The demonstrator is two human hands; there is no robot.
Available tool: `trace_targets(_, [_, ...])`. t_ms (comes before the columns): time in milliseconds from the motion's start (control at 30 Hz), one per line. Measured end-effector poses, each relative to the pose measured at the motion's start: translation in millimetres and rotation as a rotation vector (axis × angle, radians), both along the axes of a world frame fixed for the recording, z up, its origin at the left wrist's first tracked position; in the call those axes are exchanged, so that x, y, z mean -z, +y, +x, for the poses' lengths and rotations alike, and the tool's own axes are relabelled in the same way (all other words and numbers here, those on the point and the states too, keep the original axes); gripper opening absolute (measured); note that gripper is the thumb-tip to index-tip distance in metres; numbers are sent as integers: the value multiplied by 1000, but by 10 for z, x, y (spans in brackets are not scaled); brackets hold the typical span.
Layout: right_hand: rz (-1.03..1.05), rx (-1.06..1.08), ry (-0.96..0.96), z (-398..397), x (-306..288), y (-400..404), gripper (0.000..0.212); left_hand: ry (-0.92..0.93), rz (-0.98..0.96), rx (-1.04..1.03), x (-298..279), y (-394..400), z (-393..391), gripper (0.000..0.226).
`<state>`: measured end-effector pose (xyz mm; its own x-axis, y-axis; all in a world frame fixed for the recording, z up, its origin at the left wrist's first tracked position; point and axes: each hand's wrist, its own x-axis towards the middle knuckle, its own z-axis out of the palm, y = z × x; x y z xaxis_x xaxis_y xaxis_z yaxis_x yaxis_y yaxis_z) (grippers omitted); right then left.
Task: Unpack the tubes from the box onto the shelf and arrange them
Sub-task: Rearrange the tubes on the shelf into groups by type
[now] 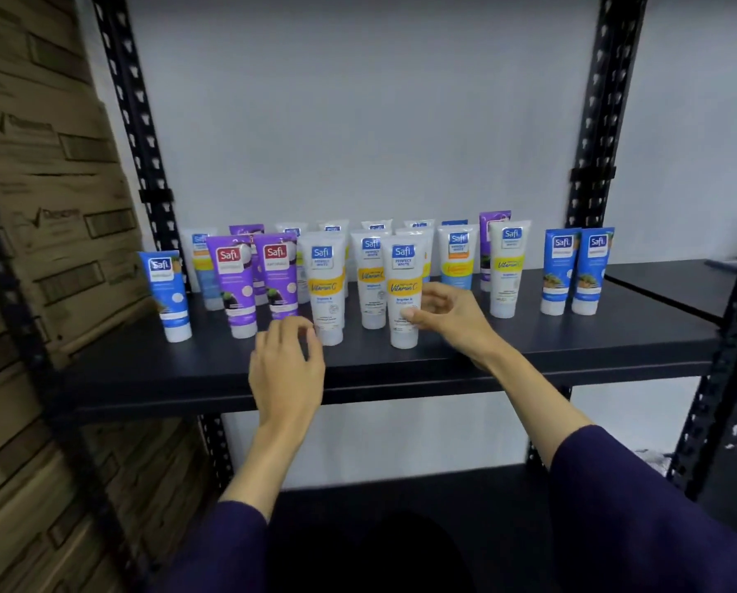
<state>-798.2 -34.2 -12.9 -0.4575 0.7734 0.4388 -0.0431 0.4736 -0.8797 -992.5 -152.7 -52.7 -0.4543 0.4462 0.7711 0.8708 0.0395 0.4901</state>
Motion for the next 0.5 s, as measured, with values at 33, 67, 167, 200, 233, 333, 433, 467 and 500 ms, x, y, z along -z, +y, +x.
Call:
trace_targets(33, [6, -1, -7, -58, -6, -5, 36, -14, -21, -43, 9, -14, -85, 13])
trace_targets(67, [11, 3, -13, -120, -8, -12, 36, -29, -53, -75, 18, -16, -159, 14])
trace_targets(167, [33, 45, -45, -314, 8, -32, 36, -18, -156, -124, 25, -14, -261, 22])
trace_targets(200, [41, 58, -57, -369, 14, -40, 37, -8, -183, -132, 26, -11, -263, 24])
trace_targets(233, [51, 68, -70, -415, 19, -46, 38, 1, -209, -143, 27, -6, -259, 25])
trace_targets(333, [83, 94, -110, -465, 37, -40, 39, 41, -261, -182, 59, 11, -235, 30])
trace_targets(433, [97, 105, -146, -462, 59, -25, 39, 30, -314, -184, 58, 27, -236, 33])
trace_targets(467, [102, 111, -157, -462, 65, -27, 40, 19, -340, -172, 42, 32, -237, 34])
trace_targets(500, [108, 117, -170, -467, 69, -30, 40, 10, -368, -157, 19, 43, -234, 36])
